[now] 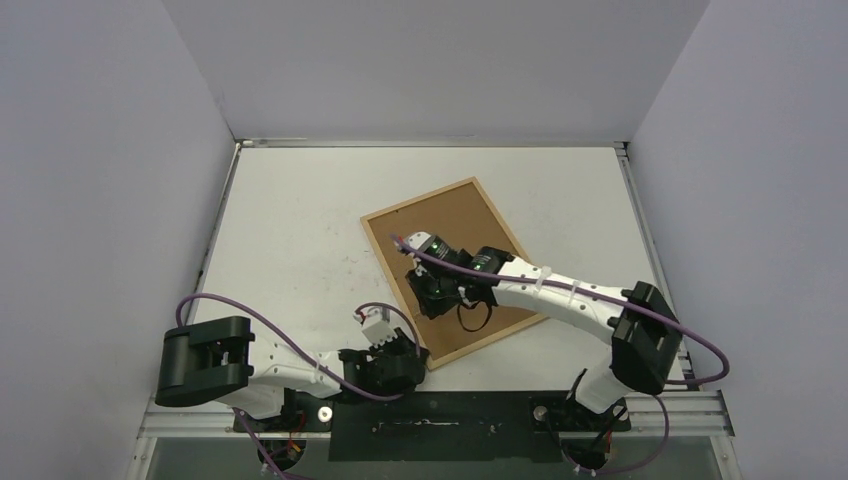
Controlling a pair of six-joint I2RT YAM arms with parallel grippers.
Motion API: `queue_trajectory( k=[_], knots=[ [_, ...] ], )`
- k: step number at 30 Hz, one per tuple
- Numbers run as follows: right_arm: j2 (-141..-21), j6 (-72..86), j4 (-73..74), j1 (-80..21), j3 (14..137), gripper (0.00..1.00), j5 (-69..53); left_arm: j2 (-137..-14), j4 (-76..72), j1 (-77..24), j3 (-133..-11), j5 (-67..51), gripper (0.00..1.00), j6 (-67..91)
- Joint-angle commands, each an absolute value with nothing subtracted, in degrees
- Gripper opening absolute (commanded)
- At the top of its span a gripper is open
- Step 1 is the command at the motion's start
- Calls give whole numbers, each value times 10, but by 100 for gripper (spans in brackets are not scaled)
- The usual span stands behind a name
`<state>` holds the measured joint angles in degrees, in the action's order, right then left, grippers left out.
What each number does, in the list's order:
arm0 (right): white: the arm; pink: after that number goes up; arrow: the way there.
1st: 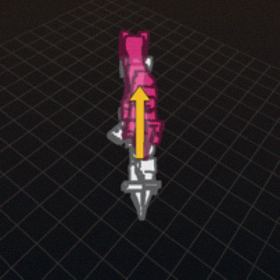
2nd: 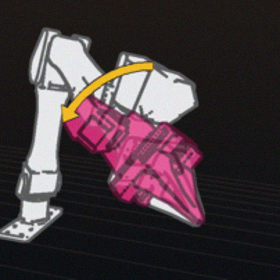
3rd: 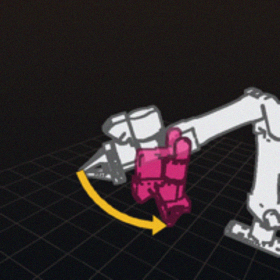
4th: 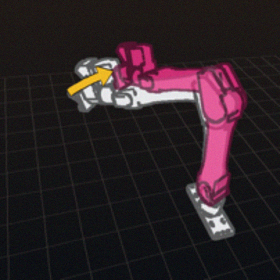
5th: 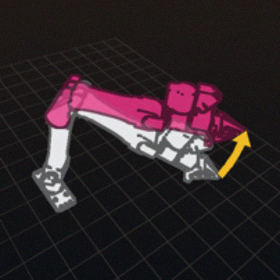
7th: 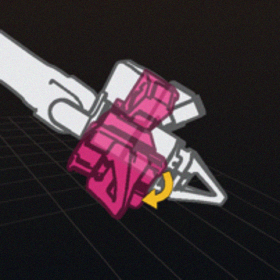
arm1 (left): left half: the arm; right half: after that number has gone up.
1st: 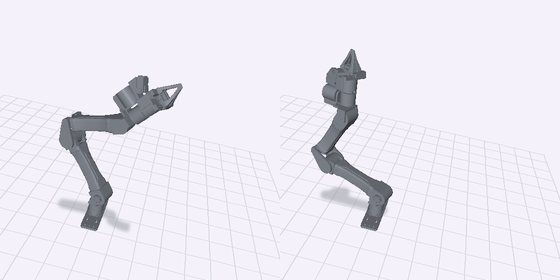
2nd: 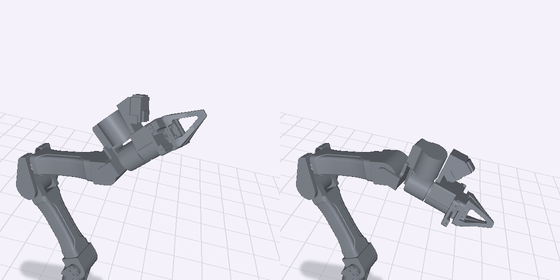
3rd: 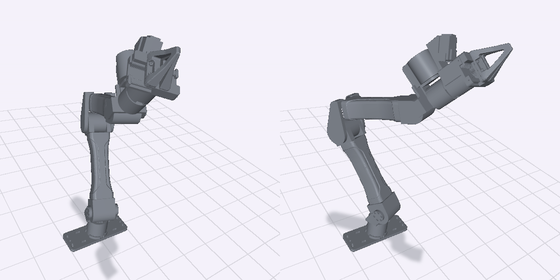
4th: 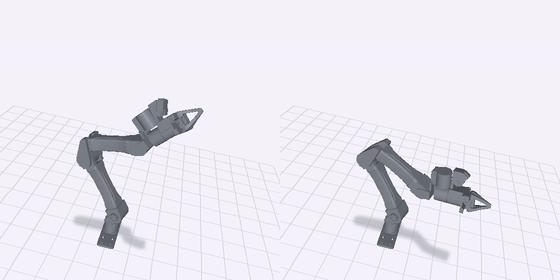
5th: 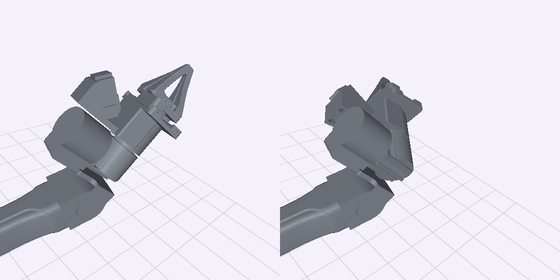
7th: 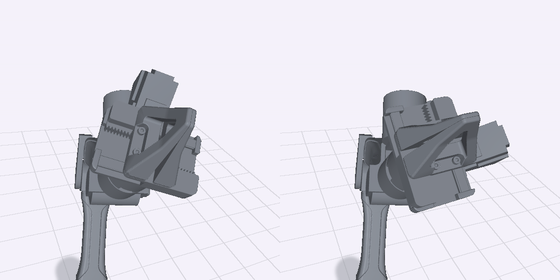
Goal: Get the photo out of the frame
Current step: Release the photo frame item from the photo frame.
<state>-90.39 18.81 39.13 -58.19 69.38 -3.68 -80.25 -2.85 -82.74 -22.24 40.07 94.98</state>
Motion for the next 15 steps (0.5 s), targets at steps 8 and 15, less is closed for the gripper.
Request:
queue_trajectory(
  k=[8, 15],
  knots=[
    [-716, 247, 273, -426, 563, 0, -140, -769, 318, -840, -252, 338, 58, 954],
    [-664, 287, 218, -296, 480, 0, -223, -743, 352, -813, -276, 343, 65, 978]
  ],
)
